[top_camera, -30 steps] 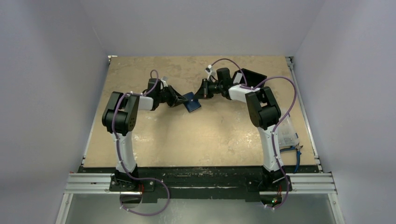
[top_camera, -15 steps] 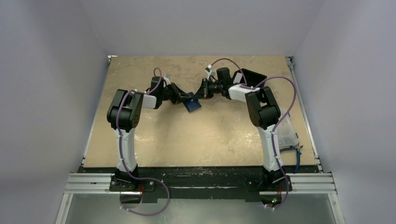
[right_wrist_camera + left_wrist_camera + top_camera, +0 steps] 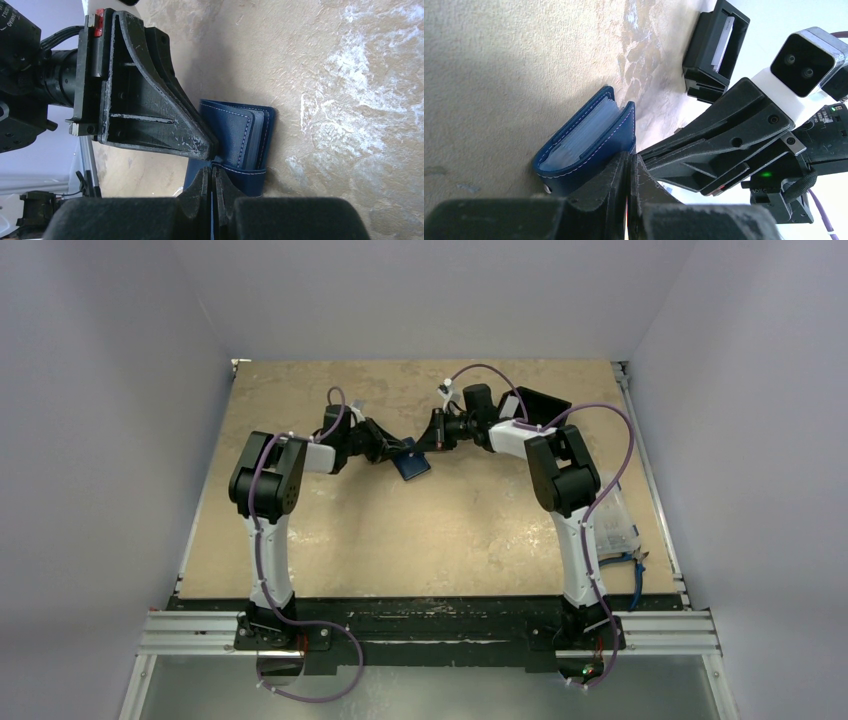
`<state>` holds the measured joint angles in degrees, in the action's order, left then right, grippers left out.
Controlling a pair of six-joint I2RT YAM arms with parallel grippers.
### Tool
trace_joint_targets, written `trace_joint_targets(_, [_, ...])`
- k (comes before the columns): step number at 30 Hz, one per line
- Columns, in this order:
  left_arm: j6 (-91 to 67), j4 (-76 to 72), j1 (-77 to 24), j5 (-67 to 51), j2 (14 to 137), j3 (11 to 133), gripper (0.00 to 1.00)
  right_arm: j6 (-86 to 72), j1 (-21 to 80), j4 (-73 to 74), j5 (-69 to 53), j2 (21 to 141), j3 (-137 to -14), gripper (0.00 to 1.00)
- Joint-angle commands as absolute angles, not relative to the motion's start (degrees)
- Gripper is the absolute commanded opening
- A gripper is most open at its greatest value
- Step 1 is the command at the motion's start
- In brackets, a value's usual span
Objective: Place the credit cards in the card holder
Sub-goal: Close the card holder at the center of the board.
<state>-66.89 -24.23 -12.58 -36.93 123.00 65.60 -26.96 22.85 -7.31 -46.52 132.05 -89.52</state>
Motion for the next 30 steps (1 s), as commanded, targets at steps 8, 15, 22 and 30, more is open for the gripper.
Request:
trace_joint_targets(8, [-67.2, -19.1, -12.6, -30.8, 125.1, 62.0, 0.0, -17.1, 27.4, 4.4, -41.3, 134.2, -92.8, 0.0])
trace_joint_targets(15, [-63.9, -16.3, -12.4, -30.8, 122.7, 64.5, 0.0, -20.4, 28.8, 4.9, -35.6, 133.8, -90.1, 0.0])
trace_joint_targets(22, [-66.2, -18.1, -12.3, -33.0, 124.6, 64.4, 0.0, -12.5, 31.2, 10.3, -29.6, 132.9, -90.6, 0.0])
trace_joint_targets(30, [-66.2, -18.0, -12.1, -32.9, 124.3, 63.9, 0.0, -6.8, 34.9, 16.3, -21.2, 133.1, -92.3, 0.0])
